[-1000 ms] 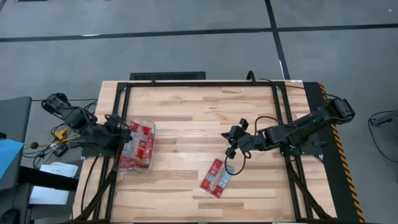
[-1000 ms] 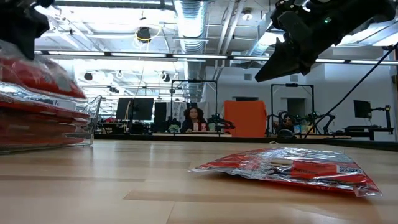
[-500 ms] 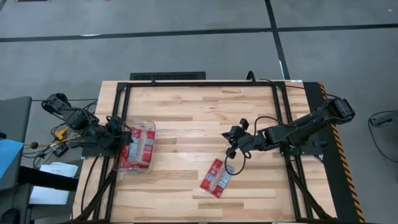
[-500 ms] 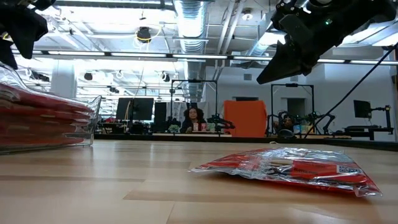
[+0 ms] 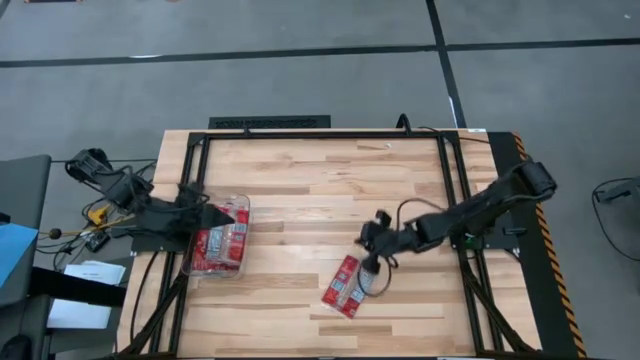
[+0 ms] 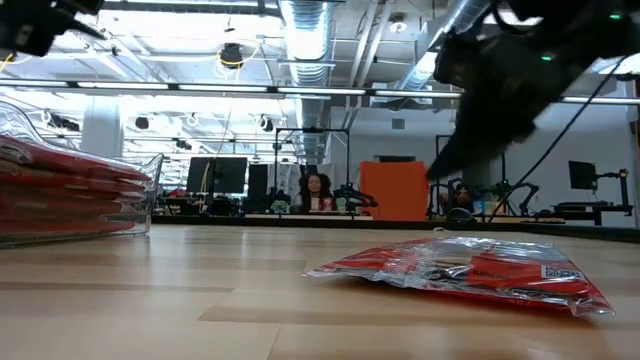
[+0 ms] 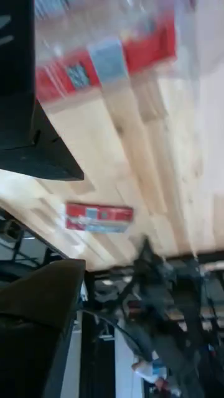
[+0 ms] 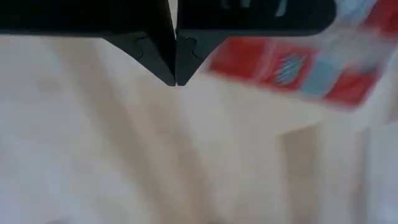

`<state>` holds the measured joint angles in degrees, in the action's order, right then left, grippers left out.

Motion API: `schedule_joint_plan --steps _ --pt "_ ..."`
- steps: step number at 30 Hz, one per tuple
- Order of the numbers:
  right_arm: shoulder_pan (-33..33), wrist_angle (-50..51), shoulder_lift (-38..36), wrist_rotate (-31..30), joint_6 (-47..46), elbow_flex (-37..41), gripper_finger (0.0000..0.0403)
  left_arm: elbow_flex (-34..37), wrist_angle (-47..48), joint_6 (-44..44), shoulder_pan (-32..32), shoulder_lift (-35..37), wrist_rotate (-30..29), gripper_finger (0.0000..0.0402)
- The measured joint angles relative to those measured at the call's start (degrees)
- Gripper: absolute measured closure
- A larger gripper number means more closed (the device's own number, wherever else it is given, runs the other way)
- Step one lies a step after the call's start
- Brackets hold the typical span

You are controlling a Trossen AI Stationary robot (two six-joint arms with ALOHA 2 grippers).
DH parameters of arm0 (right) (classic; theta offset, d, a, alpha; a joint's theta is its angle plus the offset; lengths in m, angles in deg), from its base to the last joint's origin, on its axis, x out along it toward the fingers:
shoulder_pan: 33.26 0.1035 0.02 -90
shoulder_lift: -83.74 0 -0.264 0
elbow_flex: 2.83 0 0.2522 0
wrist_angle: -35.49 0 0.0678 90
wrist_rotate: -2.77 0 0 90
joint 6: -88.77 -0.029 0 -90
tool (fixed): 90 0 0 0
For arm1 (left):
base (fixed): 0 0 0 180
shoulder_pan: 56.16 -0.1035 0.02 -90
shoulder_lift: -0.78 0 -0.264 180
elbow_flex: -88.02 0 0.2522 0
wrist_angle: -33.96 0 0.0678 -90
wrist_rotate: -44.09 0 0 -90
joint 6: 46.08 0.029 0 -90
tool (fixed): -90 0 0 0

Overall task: Sort popcorn bags into baskets
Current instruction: Put the red popcorn bag into the transparent bin

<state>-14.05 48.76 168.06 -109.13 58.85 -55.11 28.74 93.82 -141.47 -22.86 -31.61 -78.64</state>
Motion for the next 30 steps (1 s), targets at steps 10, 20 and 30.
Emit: schedule_joint_plan --steps 10,20,30 --pt "11.07 -10.89 12.51 0.91 -15.65 -0.07 0.0375 0.0 -14.51 7.95 0.02 -13.12 -0.66 0.0224" --pt "11.35 -15.13 17.83 -1.41 -17.78 -0.25 0.0392 -0.04 -27.24 16.1 -5.53 -24.94 5.17 0.0234" --pt "-4.81 -14.79 17.3 2.96 -5.73 -3.03 0.0364 -0.04 -40.74 25.91 -15.37 -37.99 16.63 0.0216"
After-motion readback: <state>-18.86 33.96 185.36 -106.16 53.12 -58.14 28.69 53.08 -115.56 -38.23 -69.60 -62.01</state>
